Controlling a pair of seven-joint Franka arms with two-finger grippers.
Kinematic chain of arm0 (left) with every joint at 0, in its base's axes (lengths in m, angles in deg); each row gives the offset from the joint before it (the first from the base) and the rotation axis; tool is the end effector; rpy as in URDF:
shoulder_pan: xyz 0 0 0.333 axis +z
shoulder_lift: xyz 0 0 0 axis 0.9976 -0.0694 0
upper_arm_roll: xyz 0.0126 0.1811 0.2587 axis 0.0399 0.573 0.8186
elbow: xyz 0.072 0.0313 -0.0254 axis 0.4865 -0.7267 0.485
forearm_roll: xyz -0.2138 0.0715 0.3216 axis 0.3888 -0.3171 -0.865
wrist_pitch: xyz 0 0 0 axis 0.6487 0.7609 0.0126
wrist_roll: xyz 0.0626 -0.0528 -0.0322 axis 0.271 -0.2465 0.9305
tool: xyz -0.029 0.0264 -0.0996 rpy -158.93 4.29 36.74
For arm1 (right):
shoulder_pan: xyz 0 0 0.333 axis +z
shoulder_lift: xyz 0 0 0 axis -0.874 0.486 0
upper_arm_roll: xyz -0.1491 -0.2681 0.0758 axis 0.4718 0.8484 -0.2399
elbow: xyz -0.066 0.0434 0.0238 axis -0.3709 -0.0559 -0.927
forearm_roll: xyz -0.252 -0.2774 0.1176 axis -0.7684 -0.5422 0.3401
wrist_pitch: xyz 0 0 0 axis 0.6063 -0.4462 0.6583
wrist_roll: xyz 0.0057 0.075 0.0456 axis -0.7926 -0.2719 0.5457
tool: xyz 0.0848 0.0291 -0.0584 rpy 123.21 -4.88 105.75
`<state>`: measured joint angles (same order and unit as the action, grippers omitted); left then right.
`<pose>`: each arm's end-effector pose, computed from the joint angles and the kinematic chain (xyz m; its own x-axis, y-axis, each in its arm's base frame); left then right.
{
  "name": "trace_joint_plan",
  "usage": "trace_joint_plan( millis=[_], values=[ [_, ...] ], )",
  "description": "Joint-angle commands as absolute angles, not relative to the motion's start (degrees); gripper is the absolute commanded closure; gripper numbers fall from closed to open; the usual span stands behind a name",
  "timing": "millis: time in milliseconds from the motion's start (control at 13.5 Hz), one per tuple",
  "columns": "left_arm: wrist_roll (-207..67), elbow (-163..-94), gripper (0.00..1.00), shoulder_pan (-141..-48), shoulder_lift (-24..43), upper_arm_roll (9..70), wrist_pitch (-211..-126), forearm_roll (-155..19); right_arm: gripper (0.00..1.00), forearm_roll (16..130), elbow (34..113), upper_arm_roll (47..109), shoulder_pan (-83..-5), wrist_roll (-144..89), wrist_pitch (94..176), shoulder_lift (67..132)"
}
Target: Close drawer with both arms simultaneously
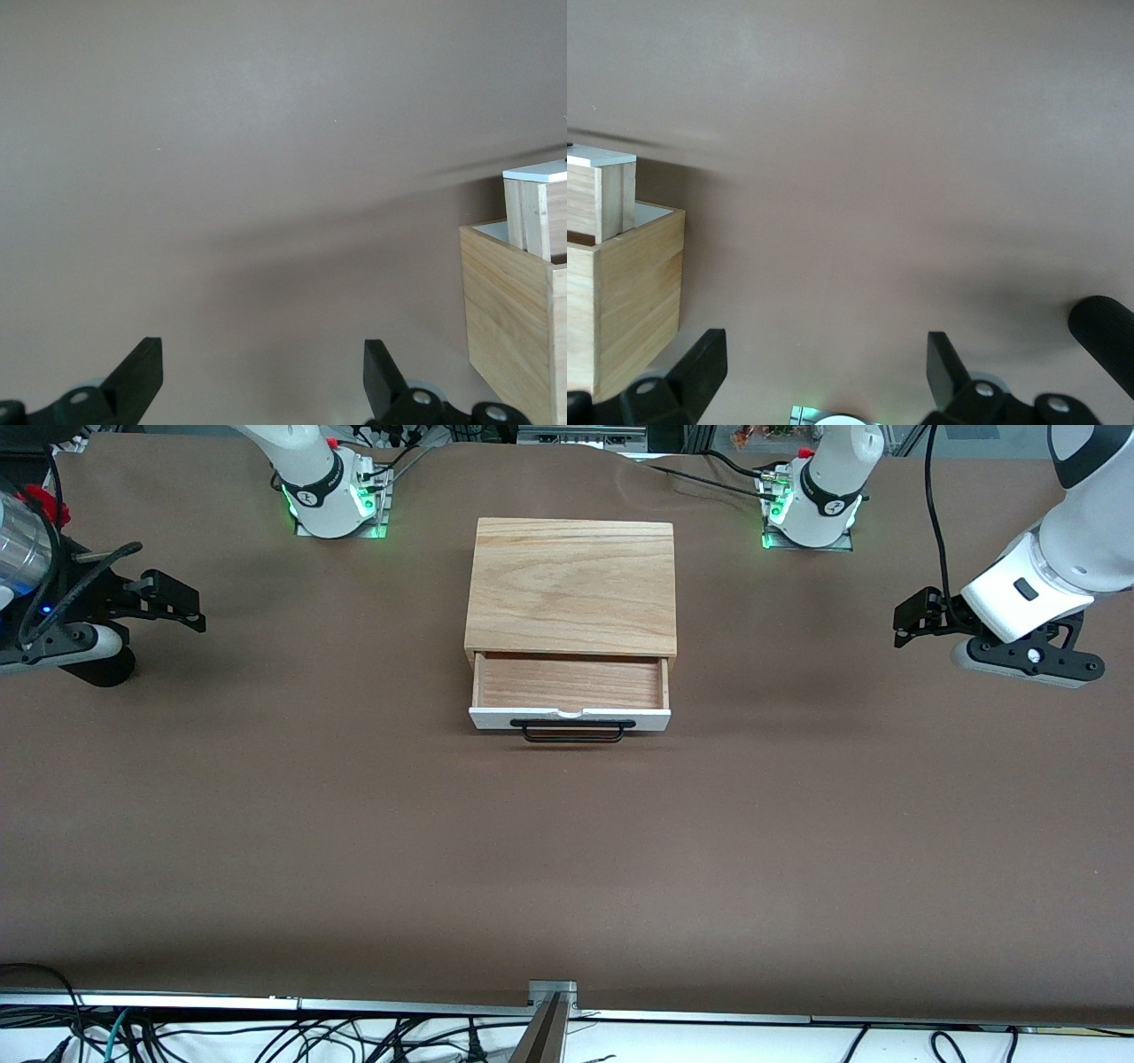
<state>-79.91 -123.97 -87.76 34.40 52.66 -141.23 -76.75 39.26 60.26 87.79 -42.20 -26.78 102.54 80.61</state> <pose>0.5491 -0.0638 0.5772 0.9784 -0.1789 -0.1034 -0.1793 -0.9838 0.0056 0.5624 0.0489 0.6083 0.9792 0.1662 -0.1166 0.1613 -0.9856 -0.0501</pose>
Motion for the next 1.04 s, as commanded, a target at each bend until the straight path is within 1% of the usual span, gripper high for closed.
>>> trace_joint_plan(
  millis=[0, 815, 963],
  values=[
    [-79.68, -122.82, 0.00, -88.04, 34.09, 52.60, -140.26, -76.19, 0.00, 39.14, 60.40, 88.10, -42.73, -27.04, 102.57, 80.42],
    [-79.68, -122.64, 0.00, -88.22, 34.09, 52.60, -140.26, -76.19, 0.00, 38.52, 60.40, 88.54, -42.73, -26.96, 102.75, 80.34],
    [-79.68, -122.64, 0.00, -88.22, 34.09, 52.60, -140.26, -76.19, 0.00, 39.75, 60.66, 88.37, -42.38, -27.04, 103.01, 81.30]
  ],
)
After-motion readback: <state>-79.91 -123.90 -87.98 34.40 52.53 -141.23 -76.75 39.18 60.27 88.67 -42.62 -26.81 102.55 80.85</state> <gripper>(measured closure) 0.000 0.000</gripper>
